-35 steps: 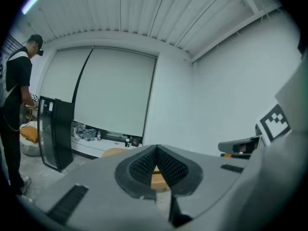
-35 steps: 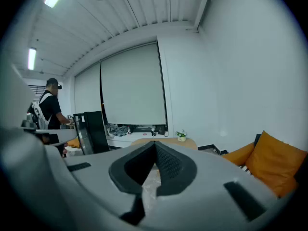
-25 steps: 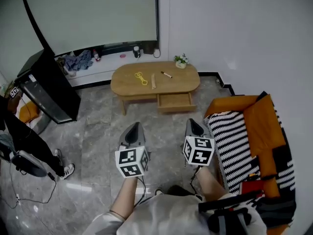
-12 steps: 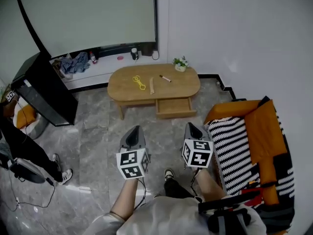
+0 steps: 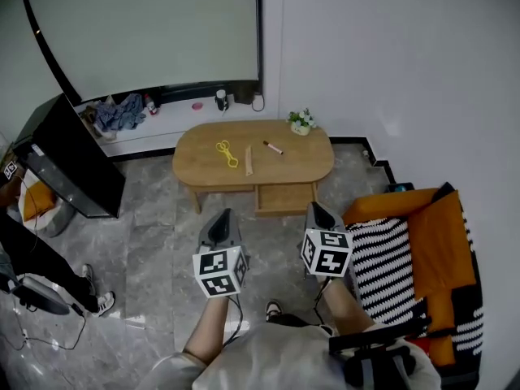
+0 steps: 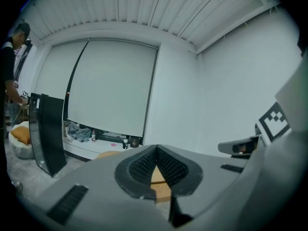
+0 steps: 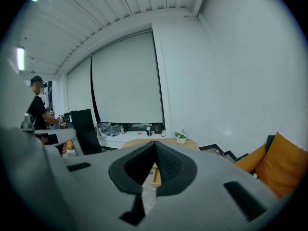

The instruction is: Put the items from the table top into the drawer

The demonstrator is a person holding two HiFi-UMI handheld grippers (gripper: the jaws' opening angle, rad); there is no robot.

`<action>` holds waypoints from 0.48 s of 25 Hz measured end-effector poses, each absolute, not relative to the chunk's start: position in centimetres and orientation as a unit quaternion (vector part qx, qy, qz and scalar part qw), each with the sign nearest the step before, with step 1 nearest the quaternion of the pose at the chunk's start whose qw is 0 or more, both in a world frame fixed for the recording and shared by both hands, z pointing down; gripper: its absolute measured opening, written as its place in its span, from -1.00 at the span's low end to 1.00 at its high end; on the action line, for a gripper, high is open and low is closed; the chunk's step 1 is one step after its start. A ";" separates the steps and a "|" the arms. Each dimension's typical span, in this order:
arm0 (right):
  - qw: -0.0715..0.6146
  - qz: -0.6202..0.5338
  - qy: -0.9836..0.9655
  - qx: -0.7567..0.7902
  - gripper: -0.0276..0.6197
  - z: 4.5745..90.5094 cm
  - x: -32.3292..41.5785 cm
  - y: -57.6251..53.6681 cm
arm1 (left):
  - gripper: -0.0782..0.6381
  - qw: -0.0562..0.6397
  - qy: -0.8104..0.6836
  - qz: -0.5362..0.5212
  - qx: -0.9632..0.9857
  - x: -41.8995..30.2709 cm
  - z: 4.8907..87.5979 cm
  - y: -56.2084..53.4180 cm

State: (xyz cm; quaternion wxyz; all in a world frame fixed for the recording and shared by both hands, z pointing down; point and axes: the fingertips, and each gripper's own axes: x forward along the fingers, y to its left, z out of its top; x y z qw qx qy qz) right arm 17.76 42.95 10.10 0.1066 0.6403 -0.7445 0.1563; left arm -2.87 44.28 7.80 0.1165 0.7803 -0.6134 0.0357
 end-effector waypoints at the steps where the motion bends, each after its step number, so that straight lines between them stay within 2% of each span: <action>1: 0.105 0.157 -0.744 0.640 -0.94 10.1 18.1 42.0 | -0.76 0.116 -0.614 0.037 0.780 -2.6 7.8 43.4; 12: 0.109 0.165 -0.749 0.632 -0.94 10.7 20.4 33.7 | -0.76 0.114 -0.625 0.037 0.771 -0.7 7.8 35.2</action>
